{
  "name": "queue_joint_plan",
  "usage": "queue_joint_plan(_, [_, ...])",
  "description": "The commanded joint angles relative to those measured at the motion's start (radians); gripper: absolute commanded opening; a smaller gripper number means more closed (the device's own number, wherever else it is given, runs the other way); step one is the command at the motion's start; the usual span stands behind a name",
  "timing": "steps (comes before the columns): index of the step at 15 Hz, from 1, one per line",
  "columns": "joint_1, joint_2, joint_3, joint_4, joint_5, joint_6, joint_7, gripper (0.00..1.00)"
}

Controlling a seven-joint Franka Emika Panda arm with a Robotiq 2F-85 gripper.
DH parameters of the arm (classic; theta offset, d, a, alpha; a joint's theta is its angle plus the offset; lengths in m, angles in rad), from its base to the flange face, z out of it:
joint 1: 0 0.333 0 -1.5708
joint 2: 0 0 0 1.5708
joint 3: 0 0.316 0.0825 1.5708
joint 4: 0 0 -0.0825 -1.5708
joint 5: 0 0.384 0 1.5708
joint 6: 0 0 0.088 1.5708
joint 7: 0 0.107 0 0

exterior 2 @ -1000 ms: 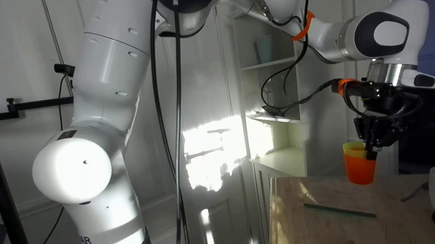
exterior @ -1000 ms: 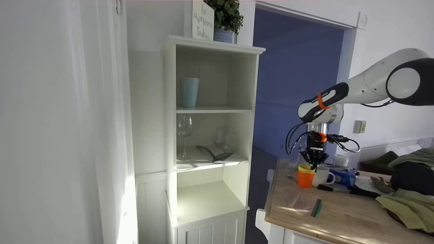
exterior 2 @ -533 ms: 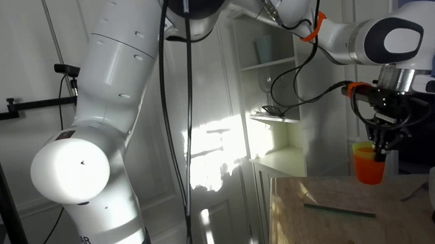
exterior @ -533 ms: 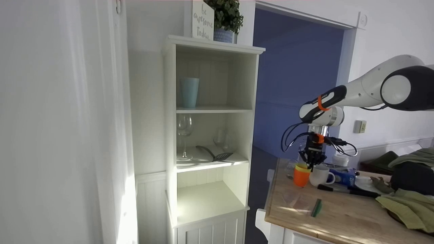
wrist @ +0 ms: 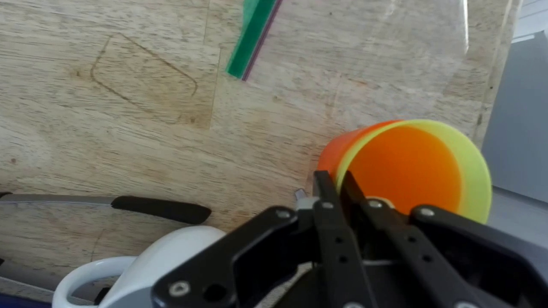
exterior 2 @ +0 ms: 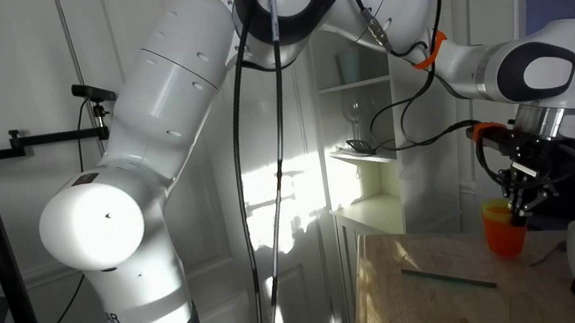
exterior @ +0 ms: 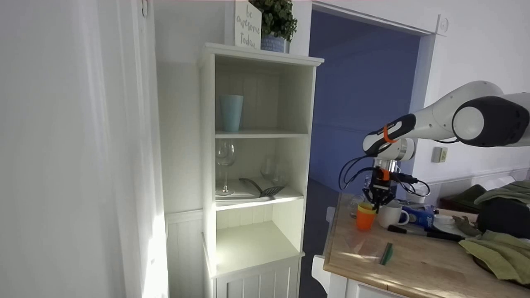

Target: Put the orange and yellow cup upright and move them to the left

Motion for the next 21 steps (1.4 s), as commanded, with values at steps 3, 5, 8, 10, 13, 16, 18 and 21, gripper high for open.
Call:
queue_joint_plan(3, [0.005, 0.067, -0.003, 0.064, 0.006, 0.050, 0.042, 0.02])
queue_joint_plan(5, [0.003, 0.075, 0.000, 0.081, 0.002, 0.029, 0.037, 0.32])
queue_joint_plan(8, [0.013, 0.025, -0.001, 0.048, -0.034, -0.033, -0.006, 0.46])
queue_joint_plan(10, [0.042, -0.043, -0.024, -0.005, -0.109, -0.065, -0.024, 0.60])
queue_joint_plan(13, [0.077, -0.149, -0.048, -0.073, -0.231, -0.081, -0.036, 0.81])
queue_joint_plan(16, [0.078, -0.271, -0.031, -0.174, -0.301, -0.042, -0.161, 0.99])
queue_joint_plan(18, [0.089, -0.369, -0.025, -0.272, -0.346, -0.019, -0.237, 1.00])
queue_joint_plan(21, [0.103, -0.502, -0.022, -0.396, -0.415, 0.022, -0.319, 1.00])
